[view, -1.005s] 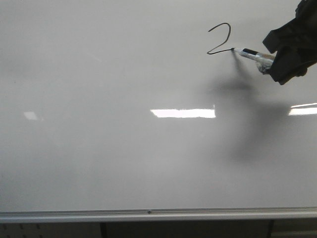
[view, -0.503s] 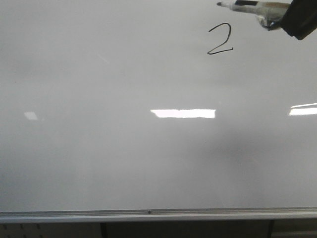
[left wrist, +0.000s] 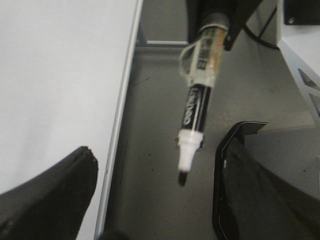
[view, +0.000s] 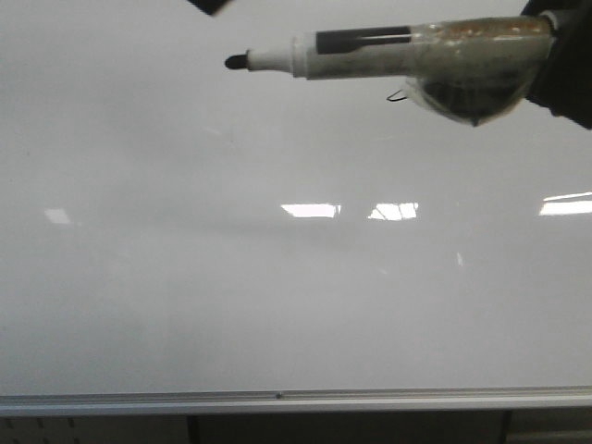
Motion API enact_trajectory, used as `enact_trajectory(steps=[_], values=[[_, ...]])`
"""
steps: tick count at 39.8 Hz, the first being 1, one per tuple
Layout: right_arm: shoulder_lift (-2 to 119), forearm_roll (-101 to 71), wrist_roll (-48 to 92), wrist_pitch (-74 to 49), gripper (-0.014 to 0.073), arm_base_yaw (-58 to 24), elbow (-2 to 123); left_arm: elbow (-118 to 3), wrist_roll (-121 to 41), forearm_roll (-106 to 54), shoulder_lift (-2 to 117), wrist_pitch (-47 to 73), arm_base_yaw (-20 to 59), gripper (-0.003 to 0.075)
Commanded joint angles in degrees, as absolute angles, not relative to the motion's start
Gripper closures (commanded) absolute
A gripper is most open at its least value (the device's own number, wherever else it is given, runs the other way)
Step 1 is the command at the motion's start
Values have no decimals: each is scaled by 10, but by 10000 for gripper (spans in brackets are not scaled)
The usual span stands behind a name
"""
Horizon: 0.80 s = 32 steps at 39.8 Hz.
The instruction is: Write number 2 on whiteboard
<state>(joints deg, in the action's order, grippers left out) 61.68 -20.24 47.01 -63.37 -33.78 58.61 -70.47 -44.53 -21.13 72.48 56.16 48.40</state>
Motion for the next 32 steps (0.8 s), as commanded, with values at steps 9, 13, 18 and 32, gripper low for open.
enact_trajectory(steps=[9,13,18,32], values=[[605,-220,478,-616,505,-339,605,-738,-449,-230,780,536,538,206],[605,-220,478,-614,505,-339,605,-738,-449,-232,787,528,538,231],[605,-220,478,-613,505,-339,605,-738,-449,-232,787,524,538,355],[605,-220,478,-614,442,-339,605,-738,-449,-232,787,522,538,680]])
